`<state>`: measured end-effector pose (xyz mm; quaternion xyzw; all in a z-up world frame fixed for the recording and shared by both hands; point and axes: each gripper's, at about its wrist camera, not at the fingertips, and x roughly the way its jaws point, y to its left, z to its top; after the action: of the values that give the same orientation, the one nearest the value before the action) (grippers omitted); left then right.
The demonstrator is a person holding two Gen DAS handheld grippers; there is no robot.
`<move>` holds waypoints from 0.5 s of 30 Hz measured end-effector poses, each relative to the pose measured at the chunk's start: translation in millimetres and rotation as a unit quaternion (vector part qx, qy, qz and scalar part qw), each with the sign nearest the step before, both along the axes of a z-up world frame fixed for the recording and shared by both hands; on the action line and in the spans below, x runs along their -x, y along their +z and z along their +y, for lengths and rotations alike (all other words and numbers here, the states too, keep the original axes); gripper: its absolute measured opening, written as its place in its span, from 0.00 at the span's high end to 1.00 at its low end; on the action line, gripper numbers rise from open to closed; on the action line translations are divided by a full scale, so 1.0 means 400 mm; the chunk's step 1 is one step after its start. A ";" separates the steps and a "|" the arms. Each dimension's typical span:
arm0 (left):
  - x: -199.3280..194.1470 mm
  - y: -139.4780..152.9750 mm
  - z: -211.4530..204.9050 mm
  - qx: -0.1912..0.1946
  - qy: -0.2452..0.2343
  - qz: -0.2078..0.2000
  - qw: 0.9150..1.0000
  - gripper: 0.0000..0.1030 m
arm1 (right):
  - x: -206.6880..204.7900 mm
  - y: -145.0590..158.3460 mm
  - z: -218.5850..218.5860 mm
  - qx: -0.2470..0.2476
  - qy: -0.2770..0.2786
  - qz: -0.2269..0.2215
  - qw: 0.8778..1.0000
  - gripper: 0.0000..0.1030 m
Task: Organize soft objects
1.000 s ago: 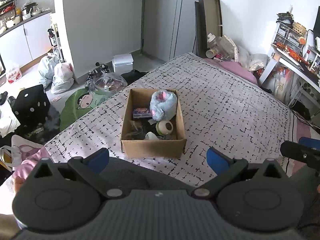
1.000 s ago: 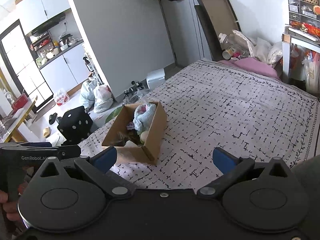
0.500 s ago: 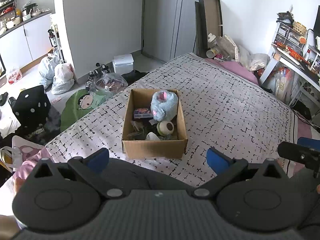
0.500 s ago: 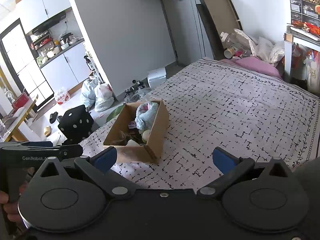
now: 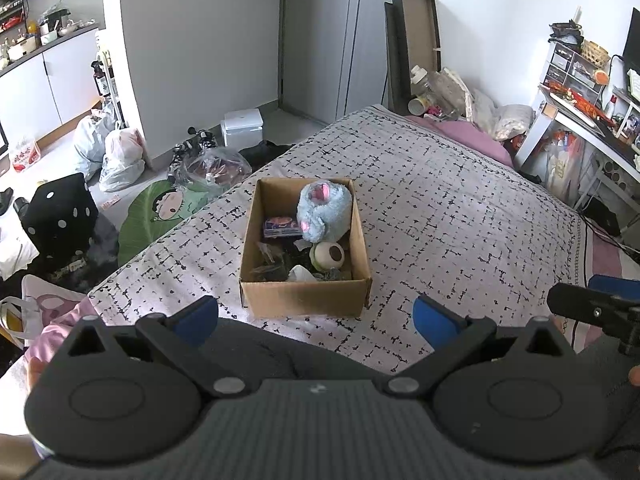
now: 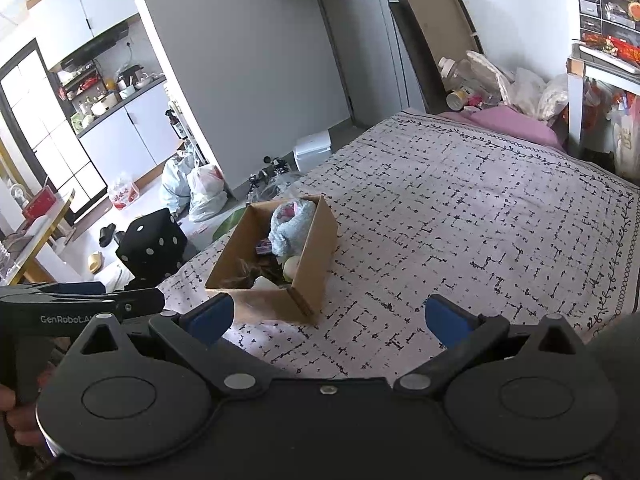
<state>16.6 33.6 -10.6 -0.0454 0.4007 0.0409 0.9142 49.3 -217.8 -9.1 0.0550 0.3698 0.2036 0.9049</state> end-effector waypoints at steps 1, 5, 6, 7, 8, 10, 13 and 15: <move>0.001 0.000 0.001 0.000 0.000 0.000 1.000 0.00 | 0.001 0.000 0.001 0.000 0.000 -0.001 1.000 0.00; 0.000 -0.001 0.001 0.002 -0.001 -0.001 1.000 0.00 | 0.003 -0.002 0.003 0.003 0.000 -0.001 1.000 0.00; 0.000 -0.003 0.001 0.003 -0.001 -0.001 1.000 0.00 | 0.003 -0.002 0.002 0.003 -0.001 -0.001 1.000 0.00; 0.000 -0.004 0.000 0.003 -0.002 0.000 1.000 0.00 | 0.003 -0.002 0.001 0.002 -0.002 -0.001 1.000 0.00; -0.001 -0.004 0.000 0.002 -0.002 0.000 1.000 0.00 | 0.003 -0.003 0.000 0.002 -0.002 0.000 1.000 0.00; 0.001 -0.003 0.000 0.002 -0.002 0.000 1.000 0.00 | 0.002 -0.003 0.000 0.003 -0.001 -0.001 1.000 0.00; 0.003 0.001 0.001 0.003 -0.002 -0.003 1.000 0.00 | 0.001 -0.002 0.001 0.005 -0.002 0.000 1.000 0.00; 0.003 0.004 0.001 0.002 -0.002 -0.004 1.000 0.00 | 0.001 -0.002 0.001 0.004 -0.002 0.000 1.000 0.00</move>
<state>15.4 33.8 -9.0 -0.0466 0.3969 0.0380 0.9159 48.8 -217.5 -9.9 0.0520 0.3702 0.2004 0.9056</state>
